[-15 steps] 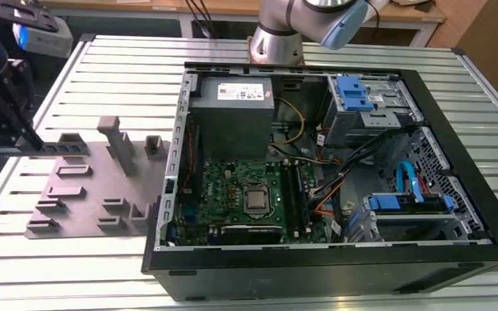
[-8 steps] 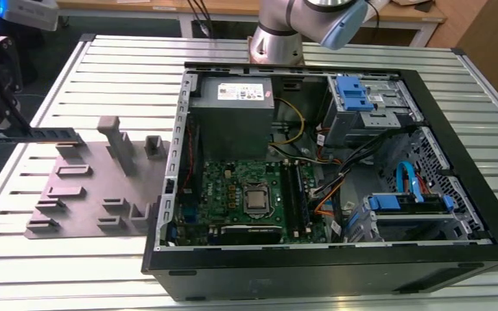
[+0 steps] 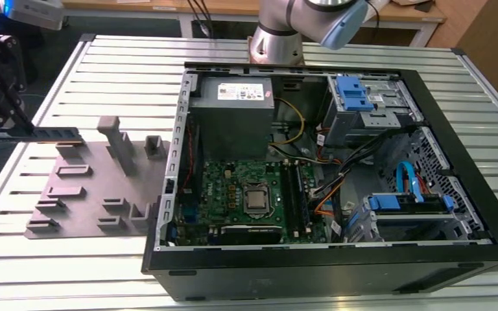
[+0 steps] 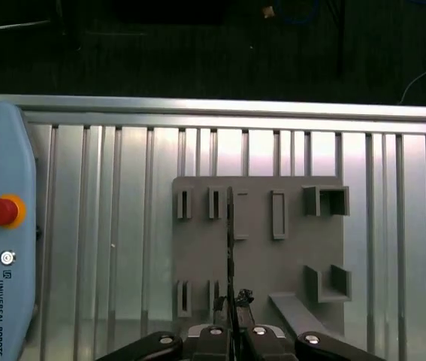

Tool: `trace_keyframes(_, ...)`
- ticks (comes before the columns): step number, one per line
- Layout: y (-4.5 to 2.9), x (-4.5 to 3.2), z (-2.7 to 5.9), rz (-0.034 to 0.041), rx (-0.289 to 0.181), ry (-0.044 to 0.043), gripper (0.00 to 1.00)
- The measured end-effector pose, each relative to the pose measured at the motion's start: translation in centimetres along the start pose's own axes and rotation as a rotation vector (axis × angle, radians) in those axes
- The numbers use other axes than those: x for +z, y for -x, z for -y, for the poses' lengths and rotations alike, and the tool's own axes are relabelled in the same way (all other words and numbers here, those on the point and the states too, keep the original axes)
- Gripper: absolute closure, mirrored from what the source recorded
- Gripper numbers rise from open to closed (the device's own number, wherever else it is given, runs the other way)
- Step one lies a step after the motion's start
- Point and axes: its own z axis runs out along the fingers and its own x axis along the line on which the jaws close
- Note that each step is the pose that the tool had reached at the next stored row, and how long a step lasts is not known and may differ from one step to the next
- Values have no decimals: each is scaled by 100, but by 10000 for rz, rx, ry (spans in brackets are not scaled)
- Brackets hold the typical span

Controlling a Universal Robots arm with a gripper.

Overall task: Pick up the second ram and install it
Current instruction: 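Pick up the second ram and move it above second insertion slot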

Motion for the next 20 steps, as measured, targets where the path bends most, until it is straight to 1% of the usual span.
trace_keyframes(2,0,-4,78,0,0,4,89)
trace_keyframes(20,-5,-38,895,1,1,47,89)
